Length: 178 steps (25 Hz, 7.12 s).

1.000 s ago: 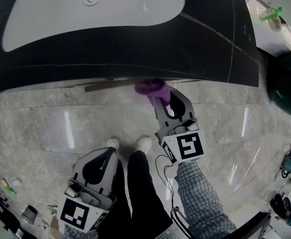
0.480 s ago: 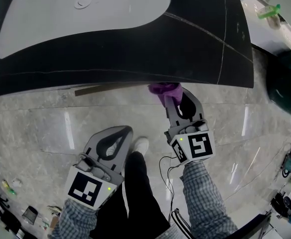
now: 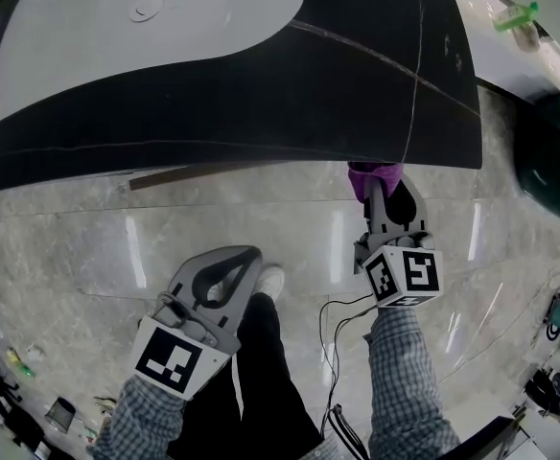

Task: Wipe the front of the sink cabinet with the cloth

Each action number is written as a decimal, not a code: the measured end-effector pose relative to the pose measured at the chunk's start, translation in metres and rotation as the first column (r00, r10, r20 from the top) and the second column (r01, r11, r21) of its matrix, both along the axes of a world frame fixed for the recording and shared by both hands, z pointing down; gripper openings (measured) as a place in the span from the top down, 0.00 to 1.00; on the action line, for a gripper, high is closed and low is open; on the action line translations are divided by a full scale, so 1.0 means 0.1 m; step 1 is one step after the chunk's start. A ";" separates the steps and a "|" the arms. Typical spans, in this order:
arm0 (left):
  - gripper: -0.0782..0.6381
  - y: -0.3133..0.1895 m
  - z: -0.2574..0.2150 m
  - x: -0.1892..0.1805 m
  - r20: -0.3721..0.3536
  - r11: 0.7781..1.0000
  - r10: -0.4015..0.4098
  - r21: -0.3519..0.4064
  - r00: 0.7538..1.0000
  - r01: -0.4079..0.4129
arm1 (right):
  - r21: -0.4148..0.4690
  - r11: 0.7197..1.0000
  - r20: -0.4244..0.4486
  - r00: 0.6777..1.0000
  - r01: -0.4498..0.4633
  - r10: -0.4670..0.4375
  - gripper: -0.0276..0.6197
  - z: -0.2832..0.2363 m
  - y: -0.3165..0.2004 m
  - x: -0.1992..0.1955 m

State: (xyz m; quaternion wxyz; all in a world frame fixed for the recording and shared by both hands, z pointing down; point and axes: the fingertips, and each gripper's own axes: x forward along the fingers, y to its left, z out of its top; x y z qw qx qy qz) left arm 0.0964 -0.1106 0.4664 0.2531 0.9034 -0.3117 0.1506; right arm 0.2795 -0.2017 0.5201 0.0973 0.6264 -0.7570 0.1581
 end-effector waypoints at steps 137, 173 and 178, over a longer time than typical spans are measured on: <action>0.88 -0.02 0.34 -0.90 0.057 0.974 -0.209 -0.077 0.976 0.213 | -0.275 0.945 -0.326 0.942 -0.178 0.083 0.84 1.38 0.15 0.78; 0.88 0.83 -3.15 -2.07 -0.066 0.973 -0.127 0.186 0.990 0.137 | 0.076 0.985 -0.018 0.987 -0.155 0.157 0.84 -3.40 1.87 -1.16; 0.88 0.99 -3.28 -2.12 -0.064 0.970 -0.096 0.218 0.993 0.108 | 0.087 0.982 0.004 0.986 -0.168 0.168 0.84 -3.51 2.23 -1.33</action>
